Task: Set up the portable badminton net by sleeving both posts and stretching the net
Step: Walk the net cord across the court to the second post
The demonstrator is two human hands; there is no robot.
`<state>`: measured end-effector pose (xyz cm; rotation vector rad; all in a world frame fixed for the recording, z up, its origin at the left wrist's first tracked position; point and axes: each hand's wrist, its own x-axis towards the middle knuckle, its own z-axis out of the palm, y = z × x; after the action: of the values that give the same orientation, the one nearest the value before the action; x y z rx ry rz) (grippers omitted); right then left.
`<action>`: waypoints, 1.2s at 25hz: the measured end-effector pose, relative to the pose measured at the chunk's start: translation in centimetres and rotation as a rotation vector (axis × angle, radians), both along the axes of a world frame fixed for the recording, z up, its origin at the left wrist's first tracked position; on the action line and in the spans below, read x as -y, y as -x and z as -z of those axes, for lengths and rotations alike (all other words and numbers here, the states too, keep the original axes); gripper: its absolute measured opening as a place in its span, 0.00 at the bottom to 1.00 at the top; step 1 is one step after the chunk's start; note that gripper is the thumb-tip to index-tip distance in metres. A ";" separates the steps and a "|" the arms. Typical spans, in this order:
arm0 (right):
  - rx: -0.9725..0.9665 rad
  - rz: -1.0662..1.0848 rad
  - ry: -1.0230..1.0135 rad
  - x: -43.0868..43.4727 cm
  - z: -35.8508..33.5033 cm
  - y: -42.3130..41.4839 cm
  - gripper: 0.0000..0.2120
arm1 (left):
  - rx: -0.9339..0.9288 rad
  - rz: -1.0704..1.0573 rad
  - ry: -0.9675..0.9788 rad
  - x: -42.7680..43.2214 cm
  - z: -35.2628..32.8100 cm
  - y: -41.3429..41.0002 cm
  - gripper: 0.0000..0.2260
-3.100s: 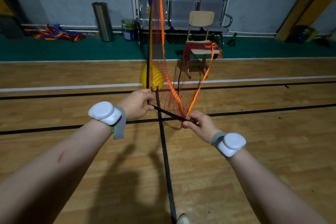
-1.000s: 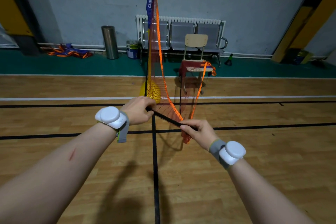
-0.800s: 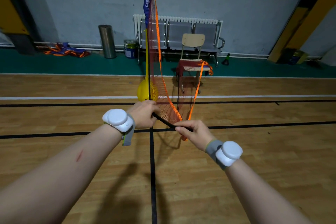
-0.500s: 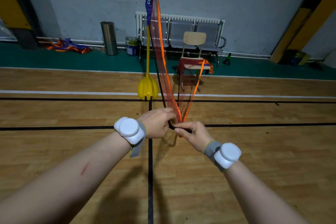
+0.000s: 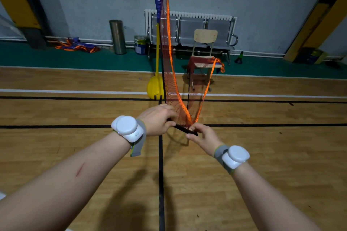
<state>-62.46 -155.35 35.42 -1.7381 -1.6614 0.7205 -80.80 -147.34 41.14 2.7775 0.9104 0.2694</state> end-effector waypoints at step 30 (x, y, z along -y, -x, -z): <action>-0.217 0.176 -0.010 5.5 -2.6 10.0 0.10 | 0.072 -0.154 0.126 -0.9 -0.1 11.2 0.06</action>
<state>-72.46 -160.83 37.99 -1.7075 -1.3465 0.7853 -92.01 -146.48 41.23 2.5709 1.0859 0.3219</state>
